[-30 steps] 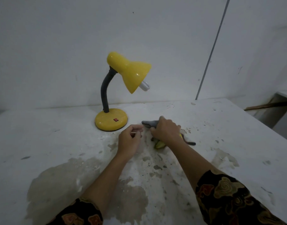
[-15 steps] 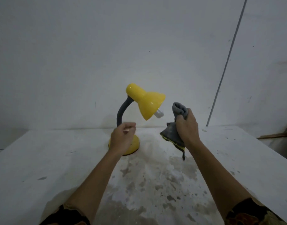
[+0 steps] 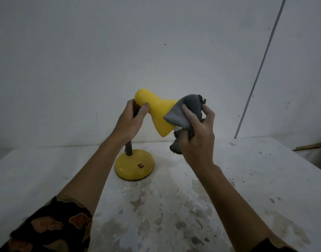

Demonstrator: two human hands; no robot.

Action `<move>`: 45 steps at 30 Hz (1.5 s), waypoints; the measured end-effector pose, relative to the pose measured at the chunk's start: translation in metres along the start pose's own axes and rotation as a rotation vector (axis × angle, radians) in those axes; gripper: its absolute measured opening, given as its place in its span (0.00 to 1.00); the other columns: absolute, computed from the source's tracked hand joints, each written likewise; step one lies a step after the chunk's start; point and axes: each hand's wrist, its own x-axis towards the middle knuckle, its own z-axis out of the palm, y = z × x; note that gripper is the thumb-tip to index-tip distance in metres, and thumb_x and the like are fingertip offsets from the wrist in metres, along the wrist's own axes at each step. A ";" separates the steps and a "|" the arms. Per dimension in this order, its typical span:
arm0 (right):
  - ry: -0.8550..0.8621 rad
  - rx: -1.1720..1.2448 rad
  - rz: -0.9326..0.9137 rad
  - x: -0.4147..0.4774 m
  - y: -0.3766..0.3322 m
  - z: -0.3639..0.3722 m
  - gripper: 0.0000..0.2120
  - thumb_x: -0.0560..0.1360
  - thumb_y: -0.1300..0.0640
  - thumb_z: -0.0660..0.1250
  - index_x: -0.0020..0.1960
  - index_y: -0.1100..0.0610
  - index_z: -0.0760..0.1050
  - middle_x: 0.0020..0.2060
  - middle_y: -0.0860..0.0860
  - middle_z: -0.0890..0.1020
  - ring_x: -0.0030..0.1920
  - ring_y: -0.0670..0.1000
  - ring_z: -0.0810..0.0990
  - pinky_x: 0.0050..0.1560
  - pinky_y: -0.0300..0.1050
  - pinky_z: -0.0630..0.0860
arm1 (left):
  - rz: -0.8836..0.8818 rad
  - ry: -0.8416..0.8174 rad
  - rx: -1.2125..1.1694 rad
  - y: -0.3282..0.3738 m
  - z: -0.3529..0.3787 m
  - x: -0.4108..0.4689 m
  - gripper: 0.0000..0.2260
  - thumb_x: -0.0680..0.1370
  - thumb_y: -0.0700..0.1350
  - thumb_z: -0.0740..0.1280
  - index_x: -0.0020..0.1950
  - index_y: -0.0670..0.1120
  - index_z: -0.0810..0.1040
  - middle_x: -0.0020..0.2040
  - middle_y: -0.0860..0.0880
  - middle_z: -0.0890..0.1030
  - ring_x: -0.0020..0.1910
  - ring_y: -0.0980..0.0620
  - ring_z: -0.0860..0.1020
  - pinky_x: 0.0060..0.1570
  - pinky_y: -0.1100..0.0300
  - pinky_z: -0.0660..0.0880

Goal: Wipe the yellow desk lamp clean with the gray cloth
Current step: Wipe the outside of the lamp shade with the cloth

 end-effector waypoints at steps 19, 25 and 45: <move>0.051 -0.244 -0.163 0.006 0.036 0.017 0.29 0.72 0.71 0.59 0.71 0.54 0.68 0.65 0.63 0.68 0.61 0.61 0.70 0.55 0.60 0.75 | 0.023 0.002 -0.034 -0.025 0.018 0.017 0.23 0.76 0.68 0.54 0.58 0.52 0.70 0.52 0.52 0.76 0.48 0.57 0.74 0.47 0.64 0.70; 0.097 -0.310 -0.297 -0.004 0.036 0.024 0.30 0.72 0.73 0.66 0.69 0.51 0.67 0.64 0.57 0.66 0.57 0.60 0.71 0.52 0.56 0.73 | -0.024 0.058 -0.022 -0.024 0.022 0.015 0.24 0.75 0.70 0.54 0.55 0.51 0.71 0.49 0.48 0.79 0.49 0.50 0.78 0.51 0.50 0.74; 0.079 -0.223 -0.130 0.004 0.038 0.027 0.30 0.73 0.71 0.60 0.71 0.52 0.65 0.66 0.60 0.67 0.60 0.58 0.69 0.55 0.58 0.74 | -0.040 0.046 -0.053 -0.016 0.021 0.012 0.20 0.75 0.67 0.56 0.51 0.52 0.72 0.43 0.48 0.77 0.42 0.54 0.75 0.44 0.58 0.72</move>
